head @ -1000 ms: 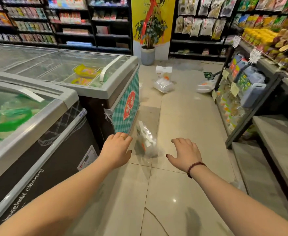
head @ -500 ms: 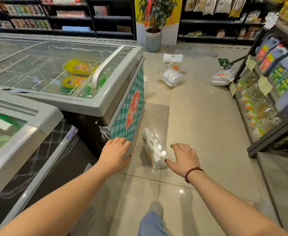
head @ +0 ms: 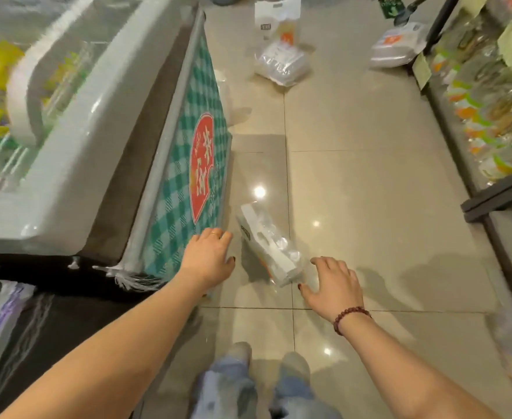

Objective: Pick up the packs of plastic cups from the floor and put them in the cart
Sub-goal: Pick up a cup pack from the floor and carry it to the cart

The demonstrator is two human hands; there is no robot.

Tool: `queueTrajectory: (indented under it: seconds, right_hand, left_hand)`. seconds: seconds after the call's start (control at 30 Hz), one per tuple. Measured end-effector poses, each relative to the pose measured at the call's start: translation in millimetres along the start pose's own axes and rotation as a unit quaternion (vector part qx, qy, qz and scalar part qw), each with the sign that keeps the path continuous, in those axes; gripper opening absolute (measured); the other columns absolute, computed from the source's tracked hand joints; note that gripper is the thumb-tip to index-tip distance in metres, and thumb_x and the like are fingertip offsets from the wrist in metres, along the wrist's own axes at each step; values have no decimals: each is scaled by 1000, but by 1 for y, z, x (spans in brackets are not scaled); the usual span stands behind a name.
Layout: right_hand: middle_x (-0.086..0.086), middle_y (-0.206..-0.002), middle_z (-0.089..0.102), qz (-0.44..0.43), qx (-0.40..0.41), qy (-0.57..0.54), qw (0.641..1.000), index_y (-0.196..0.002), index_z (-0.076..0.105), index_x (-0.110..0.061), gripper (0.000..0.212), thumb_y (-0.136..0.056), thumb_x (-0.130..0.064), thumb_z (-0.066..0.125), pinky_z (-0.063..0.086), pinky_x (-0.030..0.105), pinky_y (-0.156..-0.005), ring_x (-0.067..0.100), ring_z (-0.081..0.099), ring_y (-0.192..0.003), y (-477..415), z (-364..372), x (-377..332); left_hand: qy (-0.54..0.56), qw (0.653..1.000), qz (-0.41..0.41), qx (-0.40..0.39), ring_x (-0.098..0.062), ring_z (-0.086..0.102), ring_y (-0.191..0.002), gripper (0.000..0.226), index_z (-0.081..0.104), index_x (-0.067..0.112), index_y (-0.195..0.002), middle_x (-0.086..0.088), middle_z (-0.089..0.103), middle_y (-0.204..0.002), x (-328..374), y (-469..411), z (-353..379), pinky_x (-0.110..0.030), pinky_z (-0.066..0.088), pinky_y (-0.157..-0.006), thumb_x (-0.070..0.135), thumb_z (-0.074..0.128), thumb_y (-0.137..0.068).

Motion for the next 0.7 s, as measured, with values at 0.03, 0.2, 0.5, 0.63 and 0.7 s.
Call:
queueTrajectory:
  seconds: [0.03,0.2,0.5,0.63,0.7]
  right_hand:
    - [-6,-142,47,9,2,-6,1000,-142,41,-25,55,-91,-44,52,30,28,-105,17,40,-131,-12,22,7]
    - [-4,-146,43,65,8,-61,996,-145,36,-23,65,-89,-50,55,31,29,-107,18,38,-133,-62,146,42]
    - [-3,-163,-12,81,97,-207,970,-155,-10,-25,143,-54,-69,80,19,35,-121,16,2,-151,-149,293,81]
    - [-8,-162,-3,66,177,-345,920,-155,-8,-28,140,-58,-48,90,19,30,-118,9,4,-149,-181,308,96]
    - [-11,-159,5,52,207,-411,886,-155,-4,-31,133,-62,-33,91,19,33,-121,6,11,-146,-194,307,108]
  left_hand:
    - [3,1000,1,-1,-26,41,-129,51,44,15,-137,-5,48,-138,-3,-19,22,-40,36,-104,39,52,-92]
    - [96,995,-41,2,-27,38,-135,60,43,16,-141,-7,41,-147,-22,-100,142,-41,38,-108,42,59,-90]
    - [432,883,-157,96,-28,18,-148,116,17,16,-155,-8,18,-161,-59,-212,297,-45,21,-118,53,82,-66]
    - [500,851,-118,110,-24,11,-150,121,12,23,-156,0,10,-164,-63,-253,325,-48,18,-118,50,85,-64]
    - [539,830,-102,103,-25,14,-149,119,13,26,-156,1,12,-164,-68,-269,334,-50,20,-117,48,85,-64]
Point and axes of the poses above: each hand's wrist, its own y-axis away from the middle knuckle, its own z-axis out of the palm, x = y × z, the point moved 10 cm from there along -y, towards the middle knuckle
